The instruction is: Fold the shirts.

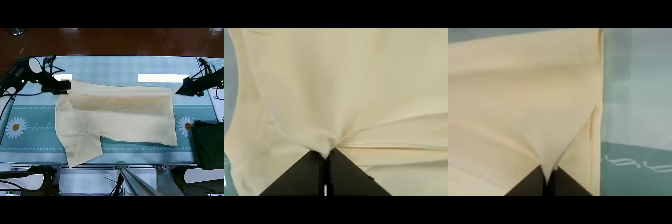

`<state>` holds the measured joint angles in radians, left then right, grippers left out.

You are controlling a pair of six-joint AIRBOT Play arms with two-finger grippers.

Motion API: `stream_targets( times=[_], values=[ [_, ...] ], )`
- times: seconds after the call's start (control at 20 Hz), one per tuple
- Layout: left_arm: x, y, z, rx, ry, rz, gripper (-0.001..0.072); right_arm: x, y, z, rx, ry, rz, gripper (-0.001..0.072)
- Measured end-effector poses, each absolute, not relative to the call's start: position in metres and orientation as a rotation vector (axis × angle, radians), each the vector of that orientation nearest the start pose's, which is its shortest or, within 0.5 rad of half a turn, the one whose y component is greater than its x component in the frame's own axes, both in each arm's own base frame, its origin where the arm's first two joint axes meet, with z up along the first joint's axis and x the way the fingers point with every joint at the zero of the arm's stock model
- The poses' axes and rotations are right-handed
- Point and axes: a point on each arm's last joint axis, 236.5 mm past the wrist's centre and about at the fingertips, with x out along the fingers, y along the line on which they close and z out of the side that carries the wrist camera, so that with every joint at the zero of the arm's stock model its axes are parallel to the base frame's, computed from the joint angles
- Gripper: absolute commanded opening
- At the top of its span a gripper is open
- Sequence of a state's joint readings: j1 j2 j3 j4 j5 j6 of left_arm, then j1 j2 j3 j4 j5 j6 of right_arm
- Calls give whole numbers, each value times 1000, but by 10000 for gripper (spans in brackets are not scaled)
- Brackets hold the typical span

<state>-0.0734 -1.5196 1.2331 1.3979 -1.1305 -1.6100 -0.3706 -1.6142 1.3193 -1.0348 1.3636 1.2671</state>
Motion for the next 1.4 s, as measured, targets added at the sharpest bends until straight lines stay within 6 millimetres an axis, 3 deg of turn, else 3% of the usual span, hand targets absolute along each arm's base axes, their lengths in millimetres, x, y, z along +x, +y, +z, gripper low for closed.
stream_targets(
  times=[0.05,0.1,0.15,0.3,0.45,0.6,0.75,0.95,1.3,1.35,1.4],
  values=[
    [391,-68,-67,-161,1451,-117,232,391,-25,-52,571,1450,244,258],
    [382,-71,-75,-171,1480,-124,642,386,-22,-60,588,1461,240,615],
    [377,-71,-80,-173,1495,-126,706,385,-19,-65,610,1458,238,619],
    [363,-66,-80,-150,1552,-154,704,379,-12,-64,655,1459,260,618],
    [337,-31,-68,-110,1650,-129,704,368,-28,-46,657,1437,244,618],
    [286,8,-64,-207,1740,-48,704,343,-53,-33,659,1385,155,618],
    [226,25,-76,-396,1780,16,704,315,-50,-34,715,1300,84,617],
    [195,-4,-87,-694,1675,-37,704,295,-17,-39,841,1178,77,617],
    [181,-78,-102,-940,1567,-198,700,284,11,-38,950,1130,127,618],
    [182,-85,-103,-960,1554,-210,608,285,12,-35,956,1123,134,617],
    [180,-91,-105,-961,1551,-224,58,287,9,-31,954,1115,133,617]
  ],
)
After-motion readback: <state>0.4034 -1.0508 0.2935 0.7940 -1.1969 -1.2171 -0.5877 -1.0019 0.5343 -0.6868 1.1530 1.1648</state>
